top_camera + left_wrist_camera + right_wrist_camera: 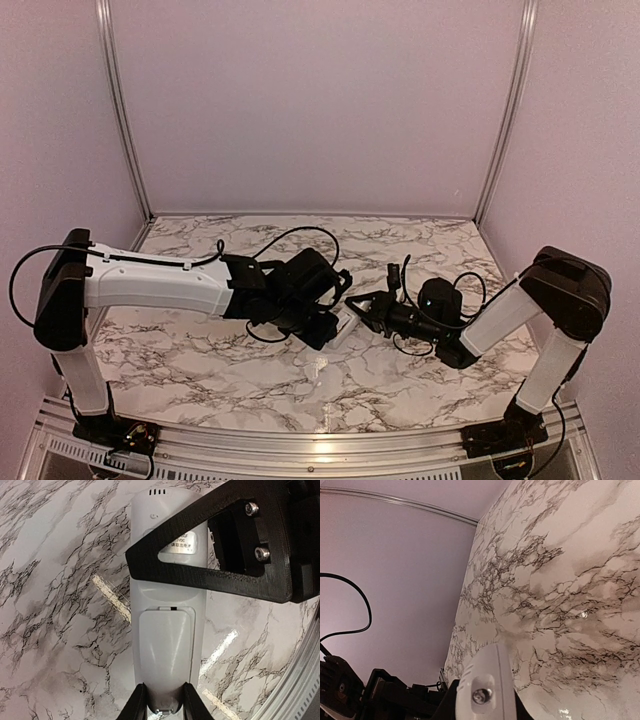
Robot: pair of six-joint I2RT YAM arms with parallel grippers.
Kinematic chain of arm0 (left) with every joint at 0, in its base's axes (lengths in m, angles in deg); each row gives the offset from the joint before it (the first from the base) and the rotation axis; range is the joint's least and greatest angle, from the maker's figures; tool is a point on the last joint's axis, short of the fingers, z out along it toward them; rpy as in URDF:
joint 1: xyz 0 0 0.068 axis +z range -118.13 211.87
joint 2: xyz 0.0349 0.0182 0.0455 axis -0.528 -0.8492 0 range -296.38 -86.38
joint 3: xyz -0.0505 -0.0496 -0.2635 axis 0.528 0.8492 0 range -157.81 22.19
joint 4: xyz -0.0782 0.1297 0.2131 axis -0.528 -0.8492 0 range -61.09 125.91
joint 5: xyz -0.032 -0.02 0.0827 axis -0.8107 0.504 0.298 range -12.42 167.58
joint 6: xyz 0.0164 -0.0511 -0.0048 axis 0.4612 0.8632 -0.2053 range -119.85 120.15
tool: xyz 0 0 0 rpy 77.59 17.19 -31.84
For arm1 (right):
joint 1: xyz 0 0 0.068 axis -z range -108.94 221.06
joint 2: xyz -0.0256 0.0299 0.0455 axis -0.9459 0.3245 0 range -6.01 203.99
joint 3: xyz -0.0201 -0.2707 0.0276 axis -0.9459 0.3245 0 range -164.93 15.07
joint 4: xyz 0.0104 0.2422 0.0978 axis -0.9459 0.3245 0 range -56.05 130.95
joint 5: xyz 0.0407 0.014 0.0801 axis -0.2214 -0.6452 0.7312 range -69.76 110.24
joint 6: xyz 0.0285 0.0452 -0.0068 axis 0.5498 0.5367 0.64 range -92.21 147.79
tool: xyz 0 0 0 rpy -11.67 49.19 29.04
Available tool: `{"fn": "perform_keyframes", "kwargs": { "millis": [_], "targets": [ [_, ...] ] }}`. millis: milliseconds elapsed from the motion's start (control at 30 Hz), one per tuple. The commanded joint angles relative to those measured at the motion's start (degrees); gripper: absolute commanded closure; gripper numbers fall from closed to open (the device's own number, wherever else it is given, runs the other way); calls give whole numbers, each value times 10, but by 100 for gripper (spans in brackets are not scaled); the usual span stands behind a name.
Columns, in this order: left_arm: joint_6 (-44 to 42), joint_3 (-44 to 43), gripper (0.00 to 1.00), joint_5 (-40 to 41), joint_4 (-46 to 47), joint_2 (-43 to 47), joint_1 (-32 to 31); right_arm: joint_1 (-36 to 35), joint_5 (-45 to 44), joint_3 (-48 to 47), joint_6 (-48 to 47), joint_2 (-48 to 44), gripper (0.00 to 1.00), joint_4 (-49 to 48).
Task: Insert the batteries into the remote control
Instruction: Load the battery cover onto the remote control without the battery cover.
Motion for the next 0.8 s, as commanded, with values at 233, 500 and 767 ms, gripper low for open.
{"fn": "perform_keyframes", "kwargs": {
  "millis": [233, 500, 767],
  "targets": [
    [0, -28, 79, -4, -27, -25, 0, -20, -11, 1, 1, 1, 100, -57],
    [9, -32, 73, -8, -36, -34, 4, -21, -15, 4, 0, -8, 100, -63],
    [2, -29, 60, -13, -35, -28, 4, -20, -12, 9, 15, -1, 100, -86]
  ]
}}
